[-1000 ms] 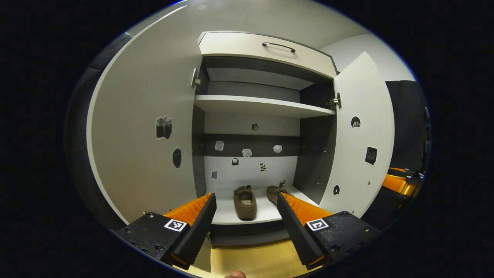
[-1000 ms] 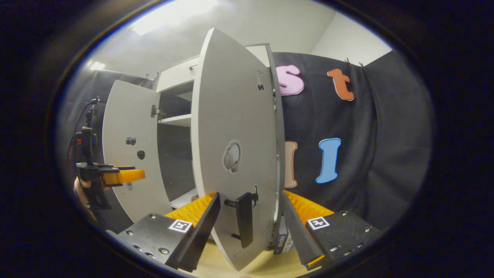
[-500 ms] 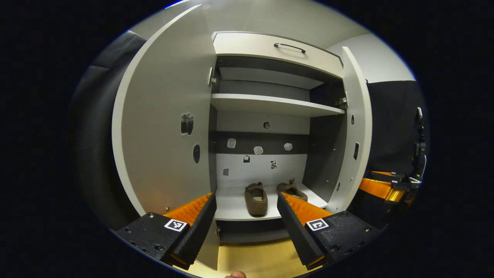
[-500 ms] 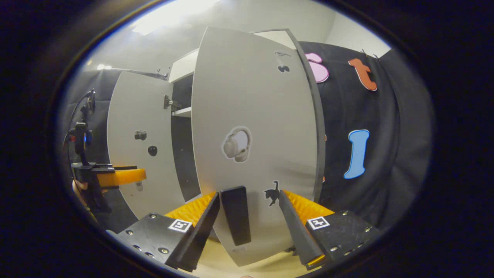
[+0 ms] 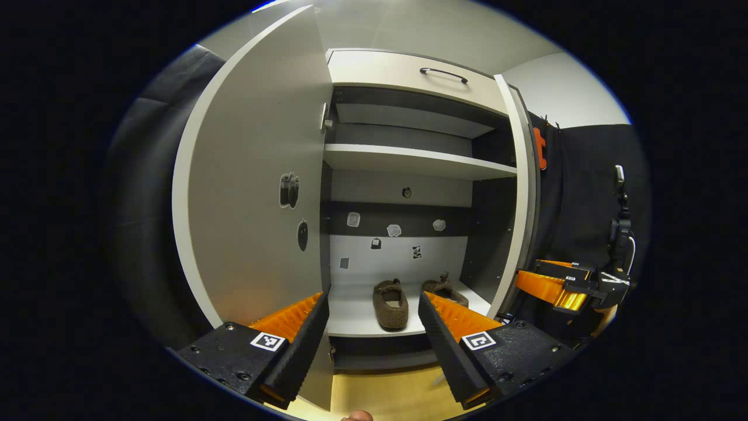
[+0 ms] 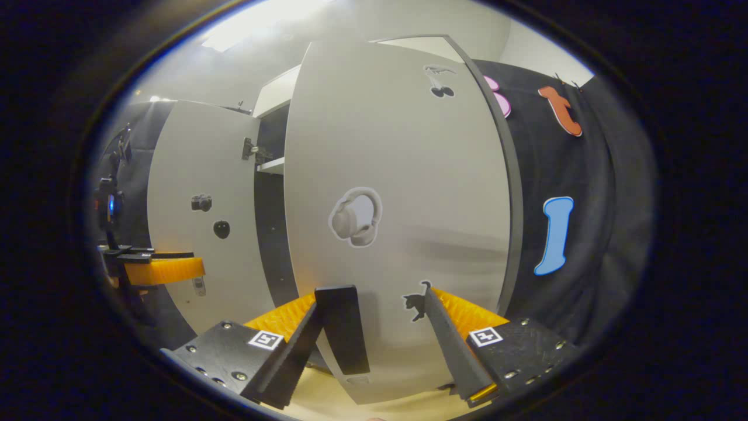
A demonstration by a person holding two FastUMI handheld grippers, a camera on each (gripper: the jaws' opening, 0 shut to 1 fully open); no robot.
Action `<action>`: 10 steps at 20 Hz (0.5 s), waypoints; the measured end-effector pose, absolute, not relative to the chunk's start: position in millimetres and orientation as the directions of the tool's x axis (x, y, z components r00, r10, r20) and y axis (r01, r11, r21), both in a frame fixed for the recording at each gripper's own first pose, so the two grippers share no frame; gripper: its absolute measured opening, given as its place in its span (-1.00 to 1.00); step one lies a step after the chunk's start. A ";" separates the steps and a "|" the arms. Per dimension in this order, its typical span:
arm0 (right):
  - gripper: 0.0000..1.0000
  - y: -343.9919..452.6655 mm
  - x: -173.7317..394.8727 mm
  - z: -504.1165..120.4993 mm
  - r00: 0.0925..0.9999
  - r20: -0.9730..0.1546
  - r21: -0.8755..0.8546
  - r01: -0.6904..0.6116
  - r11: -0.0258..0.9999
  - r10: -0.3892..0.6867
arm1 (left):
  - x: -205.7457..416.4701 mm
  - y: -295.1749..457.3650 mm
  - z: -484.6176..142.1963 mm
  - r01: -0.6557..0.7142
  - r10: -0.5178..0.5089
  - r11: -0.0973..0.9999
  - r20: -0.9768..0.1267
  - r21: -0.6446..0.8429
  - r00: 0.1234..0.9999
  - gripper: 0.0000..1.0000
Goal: Grab one shoe with the right hand and put it into the shoe cabinet, grab the other shoe with the left hand and put it into the shoe cabinet; then close the right door with the right hand and the left door with the left hand.
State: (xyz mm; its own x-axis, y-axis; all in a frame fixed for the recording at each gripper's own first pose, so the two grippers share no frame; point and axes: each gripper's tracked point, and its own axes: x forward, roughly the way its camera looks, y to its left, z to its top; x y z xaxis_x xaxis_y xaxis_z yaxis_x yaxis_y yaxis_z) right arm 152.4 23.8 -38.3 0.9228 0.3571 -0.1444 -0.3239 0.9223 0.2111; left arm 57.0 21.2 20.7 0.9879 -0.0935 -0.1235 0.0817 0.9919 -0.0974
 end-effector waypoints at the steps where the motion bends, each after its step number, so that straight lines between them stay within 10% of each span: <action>1: 0.94 26.1 156.4 -39.3 0.922 -0.144 0.213 -0.326 0.921 0.359 | 57.1 20.9 21.5 0.082 -0.094 0.992 -0.123 -0.099 0.988 0.86; 10: 0.94 43.9 179.4 -44.2 0.922 -0.146 0.237 -0.319 0.918 0.358 | 54.1 15.0 31.8 0.093 -0.103 0.991 -0.096 -0.098 0.990 0.86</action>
State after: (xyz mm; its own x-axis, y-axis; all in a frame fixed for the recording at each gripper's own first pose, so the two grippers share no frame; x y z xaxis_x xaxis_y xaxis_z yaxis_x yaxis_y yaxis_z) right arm 179.4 43.9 -44.2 0.9223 0.3581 -0.1456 -0.3190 0.9178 0.2365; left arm 54.1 15.0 31.8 0.9901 -0.1025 -0.0956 0.0932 0.9909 -0.0976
